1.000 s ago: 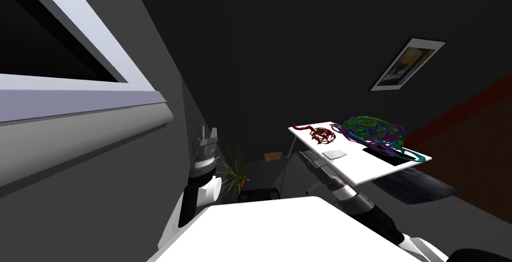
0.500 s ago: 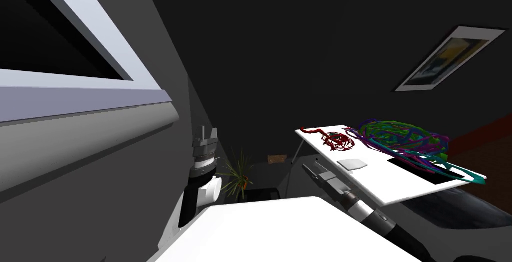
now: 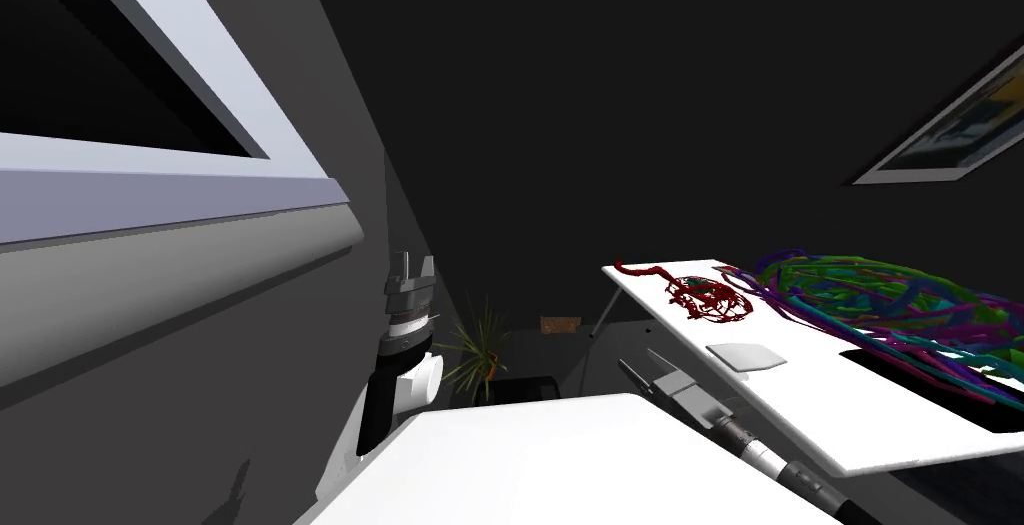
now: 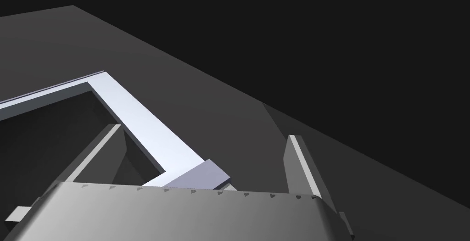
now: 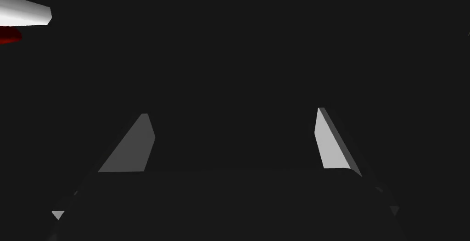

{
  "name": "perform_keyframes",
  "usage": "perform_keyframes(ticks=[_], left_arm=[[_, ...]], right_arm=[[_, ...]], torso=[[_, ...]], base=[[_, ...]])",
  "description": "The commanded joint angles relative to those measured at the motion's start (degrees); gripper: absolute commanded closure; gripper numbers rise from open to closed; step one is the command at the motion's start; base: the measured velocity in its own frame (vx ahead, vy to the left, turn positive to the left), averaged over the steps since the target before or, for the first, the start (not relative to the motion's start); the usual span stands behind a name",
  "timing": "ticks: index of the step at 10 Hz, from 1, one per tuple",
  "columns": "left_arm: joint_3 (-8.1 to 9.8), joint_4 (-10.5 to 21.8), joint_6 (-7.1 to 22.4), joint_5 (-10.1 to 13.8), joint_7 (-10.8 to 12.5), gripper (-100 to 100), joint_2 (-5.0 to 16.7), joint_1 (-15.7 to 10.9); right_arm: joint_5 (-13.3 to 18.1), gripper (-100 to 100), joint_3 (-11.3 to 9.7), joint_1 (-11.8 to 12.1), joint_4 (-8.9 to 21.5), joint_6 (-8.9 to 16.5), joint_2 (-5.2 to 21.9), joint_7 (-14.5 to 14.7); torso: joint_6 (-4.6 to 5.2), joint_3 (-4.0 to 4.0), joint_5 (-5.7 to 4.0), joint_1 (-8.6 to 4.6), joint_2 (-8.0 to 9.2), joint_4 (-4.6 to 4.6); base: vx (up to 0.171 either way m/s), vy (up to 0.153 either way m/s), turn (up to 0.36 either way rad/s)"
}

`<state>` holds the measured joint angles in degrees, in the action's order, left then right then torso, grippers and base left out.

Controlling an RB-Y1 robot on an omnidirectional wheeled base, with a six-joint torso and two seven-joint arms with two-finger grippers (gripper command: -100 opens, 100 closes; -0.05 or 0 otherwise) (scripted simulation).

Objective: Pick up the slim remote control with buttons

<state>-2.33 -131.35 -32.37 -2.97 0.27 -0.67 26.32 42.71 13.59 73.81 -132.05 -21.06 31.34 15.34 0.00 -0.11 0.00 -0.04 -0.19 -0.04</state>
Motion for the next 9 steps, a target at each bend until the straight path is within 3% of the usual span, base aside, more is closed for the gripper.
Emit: perform_keyframes(ticks=[1, 2, 5, 6, 7, 8, 9], left_arm=[[0.0, 0.0, 0.0, 0.0, 0.0, 0, 0.0, 0.0], [0.0, 0.0, 0.0, 0.0, 0.0, 0, 0.0, 0.0], [0.0, 0.0, 0.0, 0.0, 0.0, 0, 0.0, 0.0], [0.0, 0.0, 0.0, 0.0, 0.0, 0, 0.0, 0.0], [0.0, 0.0, 0.0, 0.0, 0.0, 0, 0.0, 0.0], [0.0, 0.0, 0.0, 0.0, 0.0, 0, 0.0, 0.0], [0.01, 0.0, 0.0, 0.0, 0.0, 0, 0.0, 0.0]], right_arm=[[2.9, -100, 0.8, 2.9, 0.8, 0.9, 2.1, 1.5], [3.4, -100, 0.8, 4.0, 0.8, 0.9, 2.1, 1.5], [8.2, -100, 2.1, 9.2, 3.2, 1.7, 5.6, 4.7], [8.7, -100, 2.1, 9.8, 3.2, 1.7, 5.6, 4.7], [10.9, -100, 2.6, 12.6, 4.5, 2.0, 7.3, 6.3], [11.1, -100, 2.6, 12.6, 4.5, 2.0, 7.3, 6.3], [13.5, -100, 3.1, 15.2, 5.8, 2.2, 9.0, 8.0]], torso=[[0.0, 0.0, 0.0, 0.0, 0.0, 0.0], [-0.02, -0.01, 0.0, -0.05, -0.03, -0.01], [0.0, -0.06, -0.02, -0.06, -0.1, -0.02], [-0.01, -0.03, -0.01, -0.12, -0.05, -0.02], [-0.01, 0.0, -0.03, -0.12, 0.0, 0.0], [-0.01, 0.01, -0.04, -0.2, 0.01, 0.0], [0.0, 0.05, -0.05, -0.22, 0.09, 0.02]], base=[[0.092, -0.02, 0.152], [0.091, -0.033, 0.084], [0.108, -0.036, 0.112], [0.074, -0.046, 0.075], [0.079, -0.07, 0.162], [0.047, -0.072, 0.089], [0.086, -0.074, 0.137]])
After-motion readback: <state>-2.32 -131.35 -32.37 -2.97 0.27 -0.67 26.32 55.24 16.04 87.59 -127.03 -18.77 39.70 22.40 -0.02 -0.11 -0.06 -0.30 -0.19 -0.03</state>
